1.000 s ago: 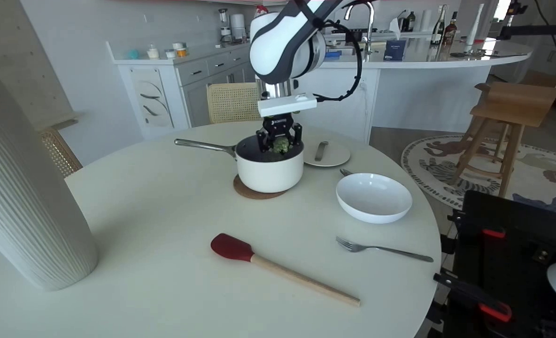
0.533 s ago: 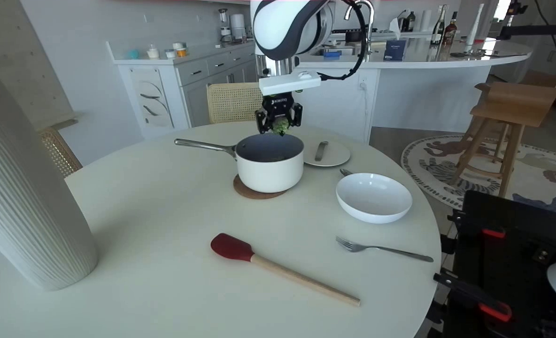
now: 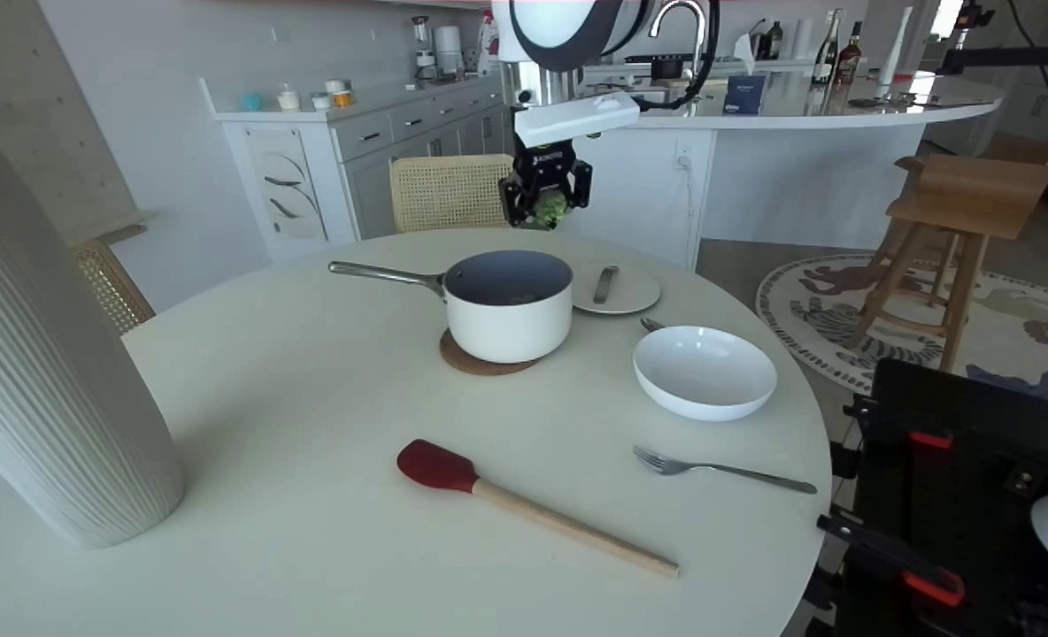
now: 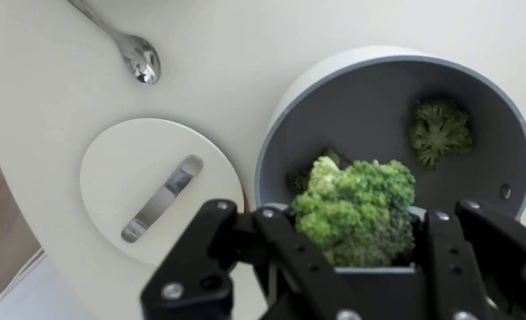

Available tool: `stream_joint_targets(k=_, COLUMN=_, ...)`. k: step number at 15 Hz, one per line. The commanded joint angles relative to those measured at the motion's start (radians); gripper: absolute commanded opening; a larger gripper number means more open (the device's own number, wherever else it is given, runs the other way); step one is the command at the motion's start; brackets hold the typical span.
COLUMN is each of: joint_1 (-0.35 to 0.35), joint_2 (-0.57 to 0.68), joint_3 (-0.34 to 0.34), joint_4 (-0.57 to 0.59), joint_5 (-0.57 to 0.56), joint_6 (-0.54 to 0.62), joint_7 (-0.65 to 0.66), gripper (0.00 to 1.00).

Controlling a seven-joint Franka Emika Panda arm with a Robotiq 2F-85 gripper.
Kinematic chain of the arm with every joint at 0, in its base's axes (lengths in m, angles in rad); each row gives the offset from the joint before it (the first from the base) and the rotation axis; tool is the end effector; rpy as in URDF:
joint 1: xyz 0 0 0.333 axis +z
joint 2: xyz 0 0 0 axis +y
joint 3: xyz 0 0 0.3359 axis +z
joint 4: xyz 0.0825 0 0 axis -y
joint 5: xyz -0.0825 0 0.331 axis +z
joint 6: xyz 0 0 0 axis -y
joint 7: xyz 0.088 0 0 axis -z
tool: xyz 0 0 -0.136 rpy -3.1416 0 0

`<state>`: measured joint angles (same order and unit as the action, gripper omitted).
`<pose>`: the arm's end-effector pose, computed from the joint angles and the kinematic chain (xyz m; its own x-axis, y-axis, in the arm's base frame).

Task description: Remove the lid and pick up the object from the pot and put it in the white bowl

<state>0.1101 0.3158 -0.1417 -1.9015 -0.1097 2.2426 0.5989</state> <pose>0.5879 -0.0189 0.3616 0.8482 -0.5216 0.0923 -0.5290 -0.8432 0.0957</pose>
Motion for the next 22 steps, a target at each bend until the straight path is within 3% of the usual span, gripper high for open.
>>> stream_joint_targets(k=1, joint_1=0.003, joint_2=-0.148, joint_3=0.013, joint_4=-0.172, joint_5=-0.056, joint_6=0.033, joint_7=0.040, gripper=0.00)
stream_joint_targets(k=10, joint_1=-0.026, joint_2=-0.395, joint_3=0.087, joint_4=-0.480, joint_5=-0.122, joint_6=0.053, joint_7=0.095, gripper=0.00)
stream_joint_targets(k=17, joint_1=-0.048, joint_2=-0.565, joint_3=0.189, joint_4=-0.718, joint_5=-0.071, joint_6=0.068, joint_7=0.221, gripper=0.00)
stream_joint_targets(k=22, joint_1=-0.089, joint_2=-0.661, joint_3=0.205, joint_4=-0.862, joint_5=-0.061, joint_6=0.110, joint_7=0.228, gripper=0.00)
